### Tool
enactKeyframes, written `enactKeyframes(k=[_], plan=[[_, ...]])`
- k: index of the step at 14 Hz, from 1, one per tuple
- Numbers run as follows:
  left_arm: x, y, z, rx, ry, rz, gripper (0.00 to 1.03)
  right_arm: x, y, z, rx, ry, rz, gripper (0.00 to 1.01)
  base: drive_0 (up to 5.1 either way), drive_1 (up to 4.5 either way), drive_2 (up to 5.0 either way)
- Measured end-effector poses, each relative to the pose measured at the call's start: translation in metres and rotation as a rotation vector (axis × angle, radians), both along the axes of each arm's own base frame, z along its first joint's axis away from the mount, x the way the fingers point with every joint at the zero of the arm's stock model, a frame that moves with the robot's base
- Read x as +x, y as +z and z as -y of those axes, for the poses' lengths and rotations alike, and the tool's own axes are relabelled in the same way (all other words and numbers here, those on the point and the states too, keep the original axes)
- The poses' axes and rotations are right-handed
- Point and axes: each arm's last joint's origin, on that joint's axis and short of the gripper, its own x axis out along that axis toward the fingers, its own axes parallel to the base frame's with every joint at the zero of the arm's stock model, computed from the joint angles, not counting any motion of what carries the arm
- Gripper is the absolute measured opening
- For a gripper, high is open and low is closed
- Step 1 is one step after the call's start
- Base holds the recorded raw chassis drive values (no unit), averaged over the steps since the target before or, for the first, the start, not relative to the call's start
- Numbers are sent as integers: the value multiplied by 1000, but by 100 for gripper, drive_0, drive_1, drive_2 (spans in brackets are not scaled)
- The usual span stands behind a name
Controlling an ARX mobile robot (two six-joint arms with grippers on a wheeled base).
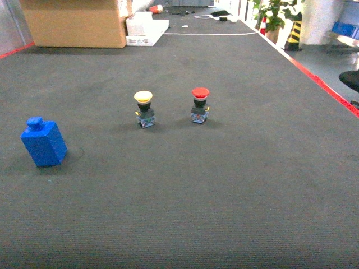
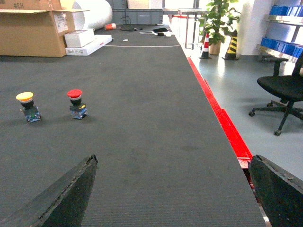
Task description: Pick blue part to blue bin on bottom shelf
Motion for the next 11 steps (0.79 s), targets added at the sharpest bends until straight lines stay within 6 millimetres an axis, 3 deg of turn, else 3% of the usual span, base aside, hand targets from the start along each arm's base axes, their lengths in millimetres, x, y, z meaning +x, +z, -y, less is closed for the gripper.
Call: enactKeyframes(k=[2,5,11], plan=[[41,-22,4,19,-29,-63,98,0,0,0,0,0,0,98,0,0,0],[70,-59,3,31,-35,-192,98,0,0,0,0,0,0,98,0,0,0],[121,-87,0,42,-42,-247,98,0,0,0,0,0,0,98,0,0,0]])
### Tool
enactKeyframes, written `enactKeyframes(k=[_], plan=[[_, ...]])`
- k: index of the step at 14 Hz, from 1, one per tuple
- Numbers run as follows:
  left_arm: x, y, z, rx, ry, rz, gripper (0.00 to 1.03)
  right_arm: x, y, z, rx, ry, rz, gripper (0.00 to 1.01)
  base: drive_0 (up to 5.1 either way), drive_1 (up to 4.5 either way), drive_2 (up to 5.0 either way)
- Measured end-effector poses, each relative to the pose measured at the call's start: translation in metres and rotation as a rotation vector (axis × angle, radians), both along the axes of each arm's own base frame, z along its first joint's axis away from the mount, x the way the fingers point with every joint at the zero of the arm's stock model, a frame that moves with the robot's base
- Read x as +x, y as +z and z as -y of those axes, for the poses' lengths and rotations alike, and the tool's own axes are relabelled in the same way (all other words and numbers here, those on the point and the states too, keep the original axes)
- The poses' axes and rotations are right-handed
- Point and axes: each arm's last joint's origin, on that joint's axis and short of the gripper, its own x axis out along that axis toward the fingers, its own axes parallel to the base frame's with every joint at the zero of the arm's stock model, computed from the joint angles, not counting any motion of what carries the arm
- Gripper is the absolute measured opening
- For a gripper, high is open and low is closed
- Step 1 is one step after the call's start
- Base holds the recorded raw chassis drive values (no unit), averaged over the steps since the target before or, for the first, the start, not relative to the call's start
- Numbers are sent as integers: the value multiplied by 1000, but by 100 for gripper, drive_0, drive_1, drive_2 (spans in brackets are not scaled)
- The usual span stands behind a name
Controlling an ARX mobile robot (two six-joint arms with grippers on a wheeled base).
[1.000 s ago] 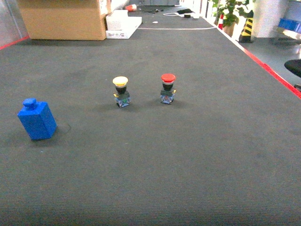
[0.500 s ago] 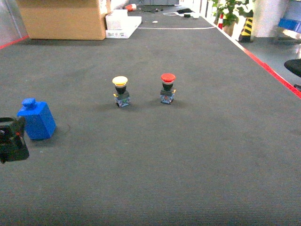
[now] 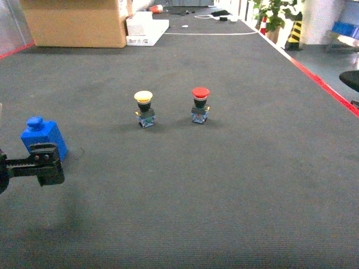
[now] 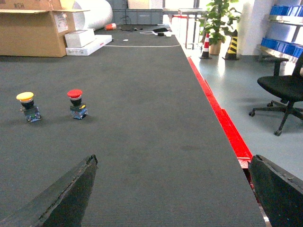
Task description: Pick blue part to blue bin on bottom shelf
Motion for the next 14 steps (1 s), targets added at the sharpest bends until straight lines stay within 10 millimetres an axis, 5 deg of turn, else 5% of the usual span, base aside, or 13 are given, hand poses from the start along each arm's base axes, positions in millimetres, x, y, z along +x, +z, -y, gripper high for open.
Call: enactKeyframes(k=[9,12,14], plan=[[61,-17,-11,-8,47,-4,98,0,0,0,0,0,0,98,0,0,0],[60,-19,-11,-7,34,-20,55,0,0,0,0,0,0,98,0,0,0],[55,-17,-10,-6,20,-23,44,0,0,0,0,0,0,98,0,0,0]])
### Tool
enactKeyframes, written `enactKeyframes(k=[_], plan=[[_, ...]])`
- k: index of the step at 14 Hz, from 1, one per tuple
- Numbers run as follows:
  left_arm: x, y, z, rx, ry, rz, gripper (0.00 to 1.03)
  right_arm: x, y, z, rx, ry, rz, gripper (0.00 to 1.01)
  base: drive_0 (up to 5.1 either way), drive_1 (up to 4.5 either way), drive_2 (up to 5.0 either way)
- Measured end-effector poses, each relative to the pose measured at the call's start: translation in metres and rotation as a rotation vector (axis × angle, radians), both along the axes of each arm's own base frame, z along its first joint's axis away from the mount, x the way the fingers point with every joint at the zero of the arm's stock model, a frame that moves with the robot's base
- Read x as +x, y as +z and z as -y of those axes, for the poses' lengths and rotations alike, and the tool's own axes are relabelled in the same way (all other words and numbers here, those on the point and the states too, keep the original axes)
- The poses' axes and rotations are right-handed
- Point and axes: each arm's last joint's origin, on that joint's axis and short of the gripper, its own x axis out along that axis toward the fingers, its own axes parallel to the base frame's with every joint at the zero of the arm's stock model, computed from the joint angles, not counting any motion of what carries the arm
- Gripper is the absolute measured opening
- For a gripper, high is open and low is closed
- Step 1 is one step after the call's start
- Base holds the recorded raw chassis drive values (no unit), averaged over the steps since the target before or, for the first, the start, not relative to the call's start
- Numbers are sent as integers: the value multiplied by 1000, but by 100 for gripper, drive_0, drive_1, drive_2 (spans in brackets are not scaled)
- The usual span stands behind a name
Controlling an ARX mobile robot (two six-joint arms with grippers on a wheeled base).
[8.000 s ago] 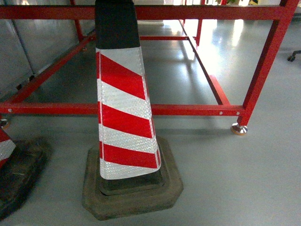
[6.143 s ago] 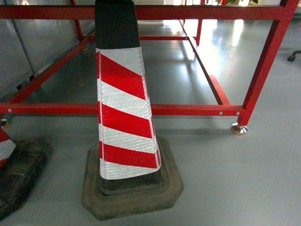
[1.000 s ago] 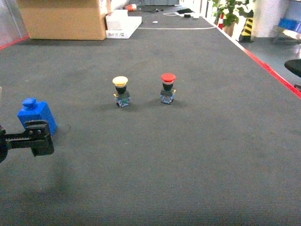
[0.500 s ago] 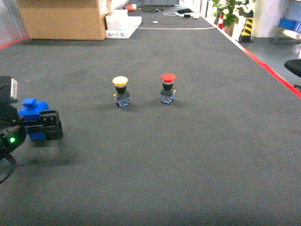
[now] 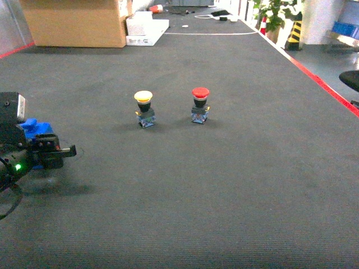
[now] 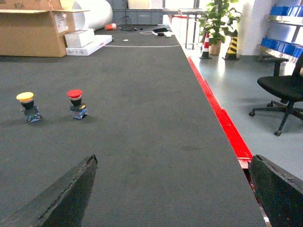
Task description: Pick blue part to blue bin on bottom shelf
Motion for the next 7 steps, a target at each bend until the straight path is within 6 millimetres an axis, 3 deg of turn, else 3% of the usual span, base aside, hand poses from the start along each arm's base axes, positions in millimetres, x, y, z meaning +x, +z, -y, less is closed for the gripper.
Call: enactKeyframes(k=[3,7], plan=[[-26,12,3,10,-13,36,43,0,0,0,0,0,0,98,0,0,0],[-97,50,15,30,-10,113,43,0,0,0,0,0,0,98,0,0,0]])
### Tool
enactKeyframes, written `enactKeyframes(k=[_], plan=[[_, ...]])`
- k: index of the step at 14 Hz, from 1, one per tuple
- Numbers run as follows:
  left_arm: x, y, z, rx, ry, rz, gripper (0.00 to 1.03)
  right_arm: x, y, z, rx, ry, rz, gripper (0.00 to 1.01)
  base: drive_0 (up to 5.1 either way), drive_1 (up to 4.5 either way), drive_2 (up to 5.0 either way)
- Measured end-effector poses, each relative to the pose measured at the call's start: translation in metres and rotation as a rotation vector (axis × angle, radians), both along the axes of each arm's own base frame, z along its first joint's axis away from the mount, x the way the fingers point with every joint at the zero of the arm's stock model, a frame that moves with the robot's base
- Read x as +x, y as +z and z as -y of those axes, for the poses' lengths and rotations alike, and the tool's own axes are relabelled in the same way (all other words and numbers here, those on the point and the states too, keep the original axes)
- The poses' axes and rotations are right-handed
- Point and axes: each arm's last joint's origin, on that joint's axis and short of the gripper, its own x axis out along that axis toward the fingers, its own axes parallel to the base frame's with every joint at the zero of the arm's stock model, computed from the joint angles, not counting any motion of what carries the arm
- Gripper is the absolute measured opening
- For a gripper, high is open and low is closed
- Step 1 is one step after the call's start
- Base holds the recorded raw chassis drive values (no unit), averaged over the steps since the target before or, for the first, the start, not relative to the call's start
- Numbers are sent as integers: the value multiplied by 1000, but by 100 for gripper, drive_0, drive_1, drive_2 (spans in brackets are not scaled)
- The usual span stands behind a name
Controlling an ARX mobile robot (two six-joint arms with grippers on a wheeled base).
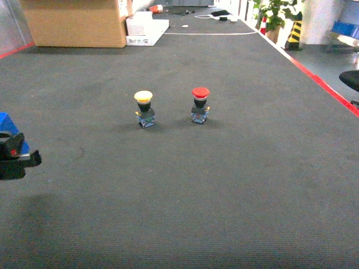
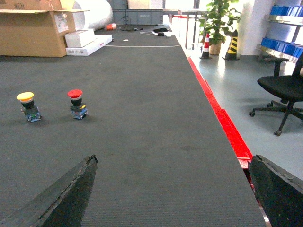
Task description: Pick blue part to blue bin on bottom shelf
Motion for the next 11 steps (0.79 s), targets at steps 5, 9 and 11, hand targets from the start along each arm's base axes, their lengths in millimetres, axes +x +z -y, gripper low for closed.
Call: enactKeyframes(k=[5,9,11], plan=[[-101,55,14,52,21,143,43,0,0,0,0,0,0,98,0,0,0],[-146,85,17,20,31,229,43,0,0,0,0,0,0,98,0,0,0],[-164,87,18,-4,41,247,43,0,0,0,0,0,0,98,0,0,0]])
